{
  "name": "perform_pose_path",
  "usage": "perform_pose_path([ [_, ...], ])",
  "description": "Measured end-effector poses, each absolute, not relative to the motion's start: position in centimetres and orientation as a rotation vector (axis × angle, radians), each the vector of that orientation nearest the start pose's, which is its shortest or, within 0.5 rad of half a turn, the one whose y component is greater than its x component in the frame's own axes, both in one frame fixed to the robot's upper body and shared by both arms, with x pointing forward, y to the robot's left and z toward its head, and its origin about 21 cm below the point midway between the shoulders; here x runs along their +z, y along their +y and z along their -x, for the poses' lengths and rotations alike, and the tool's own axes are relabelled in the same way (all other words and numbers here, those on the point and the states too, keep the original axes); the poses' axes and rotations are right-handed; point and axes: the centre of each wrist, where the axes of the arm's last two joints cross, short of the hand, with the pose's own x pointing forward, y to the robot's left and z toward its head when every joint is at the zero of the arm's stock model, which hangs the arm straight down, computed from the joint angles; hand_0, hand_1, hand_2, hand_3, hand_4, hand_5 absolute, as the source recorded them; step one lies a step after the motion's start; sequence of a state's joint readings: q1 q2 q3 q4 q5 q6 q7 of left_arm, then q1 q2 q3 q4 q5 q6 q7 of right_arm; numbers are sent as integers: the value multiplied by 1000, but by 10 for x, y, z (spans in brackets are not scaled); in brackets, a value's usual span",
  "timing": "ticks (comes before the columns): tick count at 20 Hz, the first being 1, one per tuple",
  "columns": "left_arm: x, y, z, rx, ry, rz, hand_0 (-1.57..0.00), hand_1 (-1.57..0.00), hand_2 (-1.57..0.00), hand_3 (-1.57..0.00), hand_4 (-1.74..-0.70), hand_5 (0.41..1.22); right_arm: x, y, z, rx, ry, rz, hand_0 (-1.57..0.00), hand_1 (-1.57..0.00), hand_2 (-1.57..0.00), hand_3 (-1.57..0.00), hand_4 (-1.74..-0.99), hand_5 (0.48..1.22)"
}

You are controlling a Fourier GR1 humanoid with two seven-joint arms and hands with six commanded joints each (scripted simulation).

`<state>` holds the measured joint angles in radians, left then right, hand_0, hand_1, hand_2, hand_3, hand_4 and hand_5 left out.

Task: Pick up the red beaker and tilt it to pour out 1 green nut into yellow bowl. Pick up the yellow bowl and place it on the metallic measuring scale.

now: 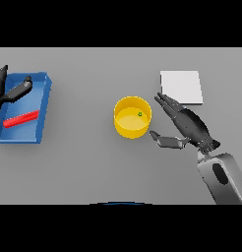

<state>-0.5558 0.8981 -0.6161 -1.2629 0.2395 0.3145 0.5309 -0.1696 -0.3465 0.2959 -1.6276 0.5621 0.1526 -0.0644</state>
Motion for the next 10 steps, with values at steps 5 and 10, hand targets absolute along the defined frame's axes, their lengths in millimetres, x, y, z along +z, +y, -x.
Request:
perform_pose_path([
  [5,110,316,-343,-515,-1077,-720,0,0,0,0,-797,722,68,-198,-295,1459,-1616,386,1,1,1,1,-1271,658],
  [10,110,313,-344,-528,-1074,-727,1,1,1,1,-797,718,67,-181,-312,1641,-1541,352,1,1,1,1,-1277,677],
])
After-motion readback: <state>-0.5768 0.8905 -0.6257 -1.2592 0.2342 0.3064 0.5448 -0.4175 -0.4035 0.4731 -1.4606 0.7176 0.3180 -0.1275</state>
